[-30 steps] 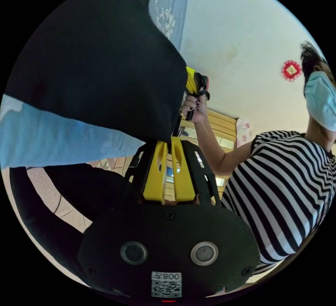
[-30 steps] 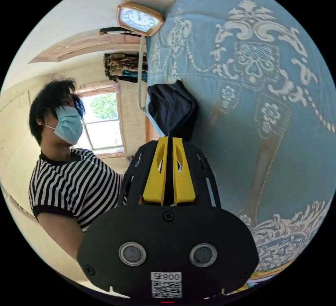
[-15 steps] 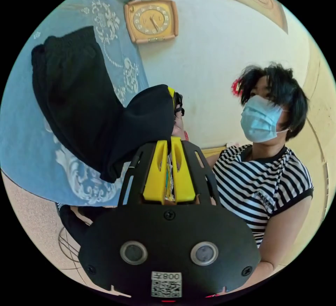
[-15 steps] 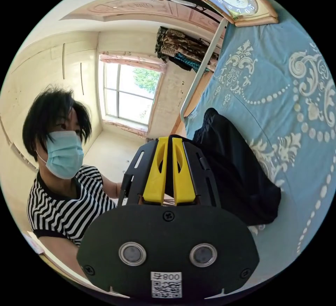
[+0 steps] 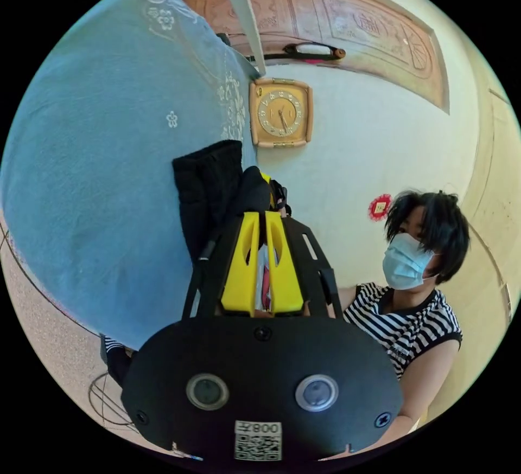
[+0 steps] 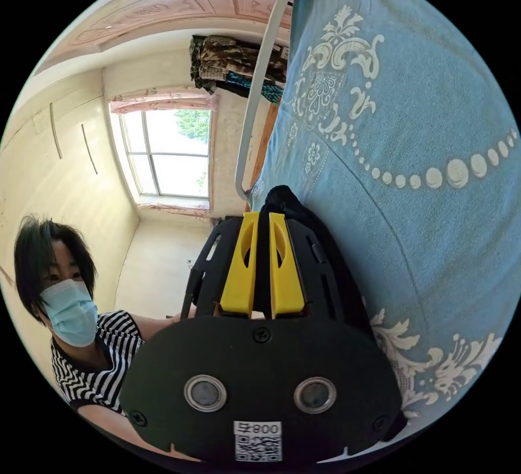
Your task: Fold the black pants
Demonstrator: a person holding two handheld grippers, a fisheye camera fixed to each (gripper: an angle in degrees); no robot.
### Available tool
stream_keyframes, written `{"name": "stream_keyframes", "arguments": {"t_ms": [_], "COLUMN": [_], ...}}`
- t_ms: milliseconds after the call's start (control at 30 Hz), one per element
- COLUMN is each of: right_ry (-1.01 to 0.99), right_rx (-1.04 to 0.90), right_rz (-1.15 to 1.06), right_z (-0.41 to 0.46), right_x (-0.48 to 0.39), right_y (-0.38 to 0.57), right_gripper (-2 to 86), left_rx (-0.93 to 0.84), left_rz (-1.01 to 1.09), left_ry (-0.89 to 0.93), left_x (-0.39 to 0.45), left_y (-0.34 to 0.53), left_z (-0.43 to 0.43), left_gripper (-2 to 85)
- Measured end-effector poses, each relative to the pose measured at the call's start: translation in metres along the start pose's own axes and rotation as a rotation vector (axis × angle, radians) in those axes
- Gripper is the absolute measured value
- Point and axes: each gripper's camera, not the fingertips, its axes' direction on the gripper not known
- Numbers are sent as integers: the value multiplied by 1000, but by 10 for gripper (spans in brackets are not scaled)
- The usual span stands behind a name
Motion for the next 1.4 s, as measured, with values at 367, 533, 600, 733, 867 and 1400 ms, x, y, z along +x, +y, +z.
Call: {"name": "stream_keyframes", "arguments": {"t_ms": [367,533,600,733,867,1400], "right_ry": [104,363,328,312,286,279], "right_rx": [-27,-200,-189,-180,-171,-170], "right_rz": [-252,-289,-268,-269,-336,-128], "right_z": [37,101,105,100,78,40], "right_x": [1,19,29,32,18,61], "right_y": [36,20,18,30,75,202], "right_gripper": [3,1,1,1,1,23], "left_rx": [215,-60,-69,-15,-16,-112], "left_rz": [100,343,347,273,324,214], "left_ry": [-163,-591,-717,-598,-513,-478], "left_x": [77,120,115,109,131,111], "left_y": [50,30,24,29,50,86], "left_z": [-16,64,72,67,74,76], "left_gripper": [3,1,1,1,1,45]}}
